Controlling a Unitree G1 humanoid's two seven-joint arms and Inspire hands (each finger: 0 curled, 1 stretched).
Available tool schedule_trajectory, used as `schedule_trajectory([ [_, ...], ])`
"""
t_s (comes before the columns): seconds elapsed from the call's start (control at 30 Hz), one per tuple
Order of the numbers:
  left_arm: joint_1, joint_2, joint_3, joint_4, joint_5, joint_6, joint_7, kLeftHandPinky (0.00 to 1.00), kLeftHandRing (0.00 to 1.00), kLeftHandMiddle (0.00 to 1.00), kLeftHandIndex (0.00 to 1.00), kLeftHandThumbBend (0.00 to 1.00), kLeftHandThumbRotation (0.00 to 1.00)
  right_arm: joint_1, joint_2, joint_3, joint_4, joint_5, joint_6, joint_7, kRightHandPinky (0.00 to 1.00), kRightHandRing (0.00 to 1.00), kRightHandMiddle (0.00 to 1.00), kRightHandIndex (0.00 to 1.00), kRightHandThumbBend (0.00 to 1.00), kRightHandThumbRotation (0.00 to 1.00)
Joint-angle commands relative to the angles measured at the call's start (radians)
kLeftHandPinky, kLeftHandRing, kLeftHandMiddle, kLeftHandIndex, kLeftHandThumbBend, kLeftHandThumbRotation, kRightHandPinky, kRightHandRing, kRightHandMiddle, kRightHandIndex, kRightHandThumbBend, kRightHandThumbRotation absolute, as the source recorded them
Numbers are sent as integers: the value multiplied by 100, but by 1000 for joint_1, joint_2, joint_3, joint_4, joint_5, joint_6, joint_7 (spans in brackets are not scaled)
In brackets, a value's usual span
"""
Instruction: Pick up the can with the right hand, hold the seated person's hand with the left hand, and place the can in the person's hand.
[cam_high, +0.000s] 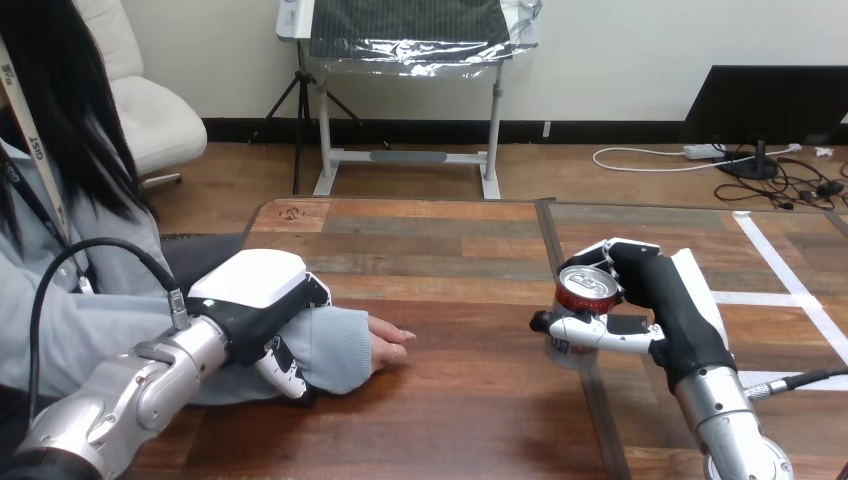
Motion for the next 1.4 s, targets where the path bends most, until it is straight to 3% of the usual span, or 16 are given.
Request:
schedule_trajectory([
  [0.0,-15,16,21,-88,-25,-15,7,36,41,47,52,90,0,-58,-7,1,-74,10,-19,1,38,41,46,48,83,0],
  [0.9,30,17,53,-232,-53,-20,16,32,39,45,50,91,0,-80,27,8,-80,31,-17,49,39,42,47,47,82,0],
  [1.37,43,15,61,-291,-66,-18,3,33,39,44,49,91,0,-91,39,20,-78,13,-20,42,39,42,47,47,83,0],
])
